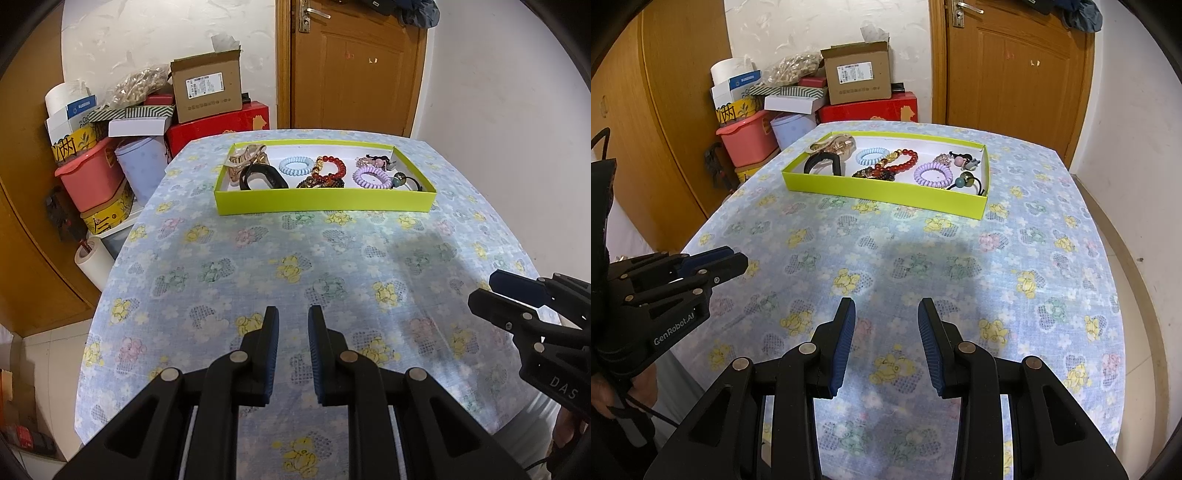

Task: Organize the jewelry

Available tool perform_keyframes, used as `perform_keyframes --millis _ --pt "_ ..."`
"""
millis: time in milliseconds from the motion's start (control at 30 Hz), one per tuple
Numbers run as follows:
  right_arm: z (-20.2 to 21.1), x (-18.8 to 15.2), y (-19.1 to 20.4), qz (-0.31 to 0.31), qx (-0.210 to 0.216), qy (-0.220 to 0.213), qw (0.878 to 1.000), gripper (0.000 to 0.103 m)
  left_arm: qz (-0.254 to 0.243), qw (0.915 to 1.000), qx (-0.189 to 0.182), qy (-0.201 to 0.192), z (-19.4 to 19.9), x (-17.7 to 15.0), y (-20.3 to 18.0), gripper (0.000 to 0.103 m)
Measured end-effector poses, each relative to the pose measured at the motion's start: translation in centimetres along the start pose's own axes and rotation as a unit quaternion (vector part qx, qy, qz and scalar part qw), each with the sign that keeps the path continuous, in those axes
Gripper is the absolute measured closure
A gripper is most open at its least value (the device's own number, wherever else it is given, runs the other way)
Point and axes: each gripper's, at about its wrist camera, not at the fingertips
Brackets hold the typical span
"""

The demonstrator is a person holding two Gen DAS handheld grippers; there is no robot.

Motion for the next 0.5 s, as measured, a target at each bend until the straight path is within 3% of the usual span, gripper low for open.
perform_keyframes --millis 500 --pt "0.06 0.01 -0.02 0.0 0.0 0.0 1.0 0.067 -0.002 1.0 0.0 0.002 -0.13 -0.05 -0.04 0.086"
Point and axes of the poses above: each gripper's, at about its wrist camera, not at the fingertips, and z roughly against the way its jaws point, y to its left, x to its top, and after that the axes turned 11 degrees about z, right-handed
